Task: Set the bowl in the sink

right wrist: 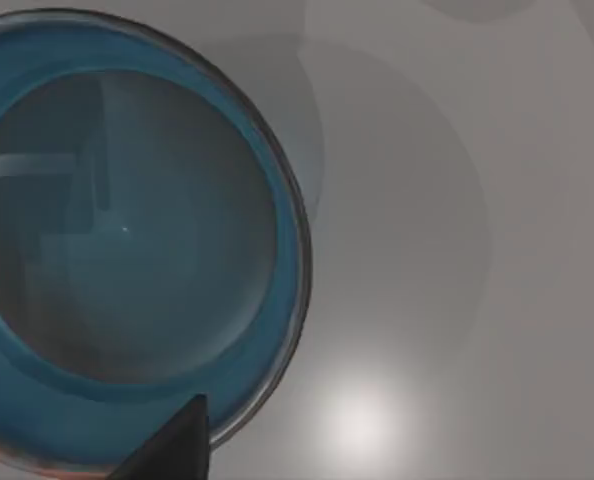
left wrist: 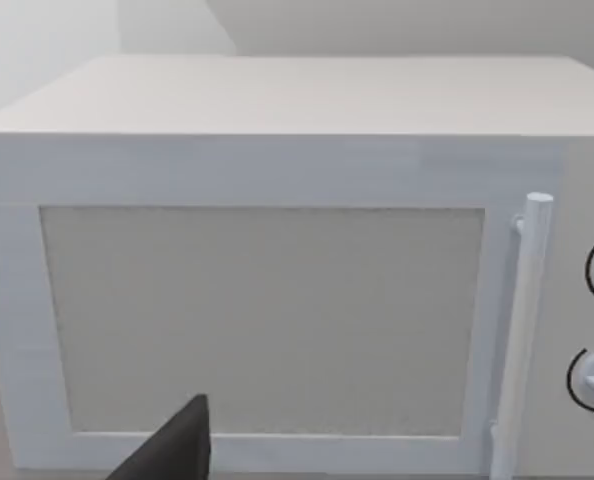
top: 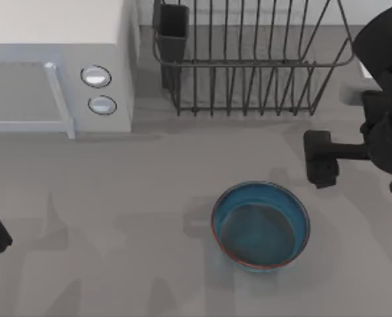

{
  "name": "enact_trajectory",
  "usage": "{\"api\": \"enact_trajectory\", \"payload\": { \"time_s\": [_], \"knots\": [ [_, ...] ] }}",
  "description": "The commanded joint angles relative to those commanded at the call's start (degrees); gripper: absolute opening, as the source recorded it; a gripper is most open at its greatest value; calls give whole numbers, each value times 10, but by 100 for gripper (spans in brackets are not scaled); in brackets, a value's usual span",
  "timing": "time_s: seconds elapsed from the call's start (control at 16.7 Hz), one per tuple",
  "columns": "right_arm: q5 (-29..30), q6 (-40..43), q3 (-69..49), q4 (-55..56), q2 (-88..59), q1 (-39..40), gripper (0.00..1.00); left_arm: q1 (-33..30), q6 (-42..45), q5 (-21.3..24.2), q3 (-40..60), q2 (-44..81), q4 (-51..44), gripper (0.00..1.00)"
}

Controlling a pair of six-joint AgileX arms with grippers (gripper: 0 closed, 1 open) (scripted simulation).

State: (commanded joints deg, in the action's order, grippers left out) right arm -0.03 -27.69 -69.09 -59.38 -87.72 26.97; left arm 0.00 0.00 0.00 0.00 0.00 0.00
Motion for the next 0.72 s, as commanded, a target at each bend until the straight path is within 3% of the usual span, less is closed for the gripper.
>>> {"api": "enact_trajectory", "payload": {
  "time_s": [0.3, 0.72],
  "knots": [
    [0, -46, -123, -91, -141, 45, 100, 0, 0, 0, 0, 0, 0, 100],
    [0, -52, -140, -102, -156, 49, 100, 0, 0, 0, 0, 0, 0, 100]
  ]
}}
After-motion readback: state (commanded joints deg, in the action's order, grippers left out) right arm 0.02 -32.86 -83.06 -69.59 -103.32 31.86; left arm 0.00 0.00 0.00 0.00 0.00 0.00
